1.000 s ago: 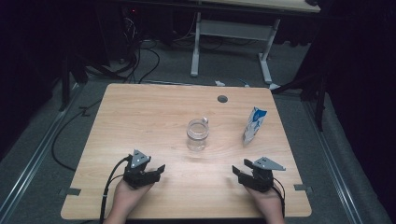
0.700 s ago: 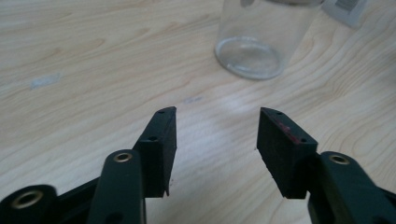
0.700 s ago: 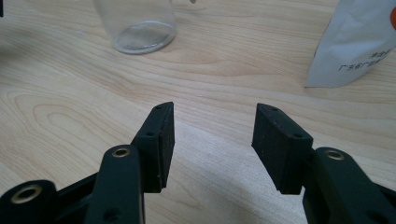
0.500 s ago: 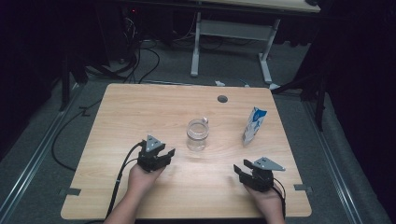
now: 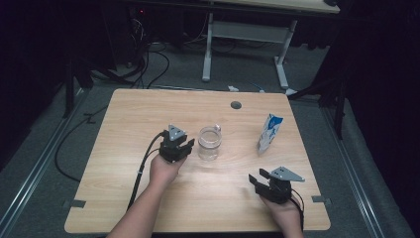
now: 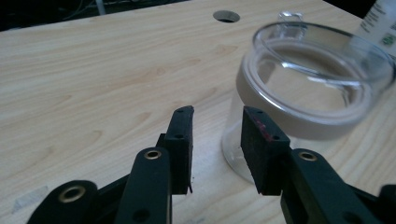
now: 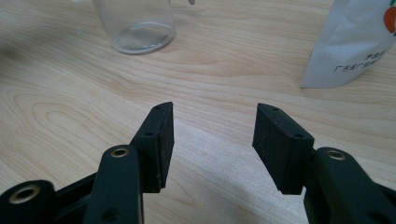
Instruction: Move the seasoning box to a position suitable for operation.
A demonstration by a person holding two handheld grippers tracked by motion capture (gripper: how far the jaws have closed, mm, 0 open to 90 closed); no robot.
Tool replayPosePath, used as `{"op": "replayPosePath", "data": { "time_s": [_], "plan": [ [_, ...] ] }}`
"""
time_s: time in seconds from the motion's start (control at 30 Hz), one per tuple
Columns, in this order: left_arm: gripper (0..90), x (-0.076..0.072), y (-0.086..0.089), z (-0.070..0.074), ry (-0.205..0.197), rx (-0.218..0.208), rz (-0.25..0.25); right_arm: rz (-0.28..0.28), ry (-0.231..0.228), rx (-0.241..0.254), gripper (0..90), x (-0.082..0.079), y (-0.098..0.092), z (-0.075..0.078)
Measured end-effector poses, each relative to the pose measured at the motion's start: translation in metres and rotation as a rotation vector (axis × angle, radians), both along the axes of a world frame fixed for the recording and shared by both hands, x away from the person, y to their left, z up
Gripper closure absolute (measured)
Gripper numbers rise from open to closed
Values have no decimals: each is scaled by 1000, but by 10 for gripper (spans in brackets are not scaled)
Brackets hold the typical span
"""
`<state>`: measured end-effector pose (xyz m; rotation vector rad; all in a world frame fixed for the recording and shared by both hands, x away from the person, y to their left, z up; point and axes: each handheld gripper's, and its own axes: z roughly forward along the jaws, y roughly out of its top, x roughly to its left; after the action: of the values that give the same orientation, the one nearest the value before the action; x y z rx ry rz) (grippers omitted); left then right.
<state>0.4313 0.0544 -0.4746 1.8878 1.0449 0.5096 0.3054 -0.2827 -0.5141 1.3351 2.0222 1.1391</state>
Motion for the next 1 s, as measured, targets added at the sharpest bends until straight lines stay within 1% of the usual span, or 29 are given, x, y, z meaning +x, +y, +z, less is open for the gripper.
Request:
{"op": "replayPosePath", "data": {
  "time_s": [0.03,0.07,0.1,0.13,0.17,0.2,0.3,0.33,0.37,0.4,0.43,0.47,0.5,0.57,0.67,0.83,0.87,1.0],
  "plan": [
    [644,0,0,0,0,0,0,-1,-1,4,482,0,0,0],
    [644,1,0,0,-14,-7,4,-1,-1,4,482,0,0,0],
    [646,4,1,0,-13,-9,7,0,-3,6,482,0,0,1],
    [654,6,1,-1,-2,-5,9,-2,-6,5,480,0,-1,1],
    [664,9,1,-1,7,16,8,-8,-8,10,475,0,-1,2],
    [670,12,0,-2,6,39,-3,-8,-9,9,466,0,-1,2],
    [685,15,-1,-1,10,39,-8,-9,-5,8,464,0,-2,1],
    [738,17,-3,0,8,44,-13,-8,-3,10,464,1,-1,1],
    [760,17,-3,0,8,44,-13,-8,-3,10,464,1,-1,1],
    [760,18,-4,0,8,41,-17,-7,-3,10,465,1,-1,1],
    [794,20,-5,1,9,35,-21,-5,-4,8,465,1,-1,1],
    [868,21,-7,2,1,44,-24,-4,-2,12,466,1,-1,1],
    [898,21,-7,2,1,44,-24,-4,-2,12,466,1,-1,1],
    [899,23,-9,3,4,23,-36,-5,-2,14,464,1,-1,1],
    [900,24,-14,1,3,31,-41,-5,2,22,461,1,-2,0],
    [900,24,-17,-2,6,32,-54,-5,6,23,461,0,-1,0],
    [900,23,-20,-3,9,42,-62,-4,5,21,462,0,-1,0],
    [900,21,-21,-4,5,36,-61,-3,10,17,462,1,-1,-1]
  ]
}}
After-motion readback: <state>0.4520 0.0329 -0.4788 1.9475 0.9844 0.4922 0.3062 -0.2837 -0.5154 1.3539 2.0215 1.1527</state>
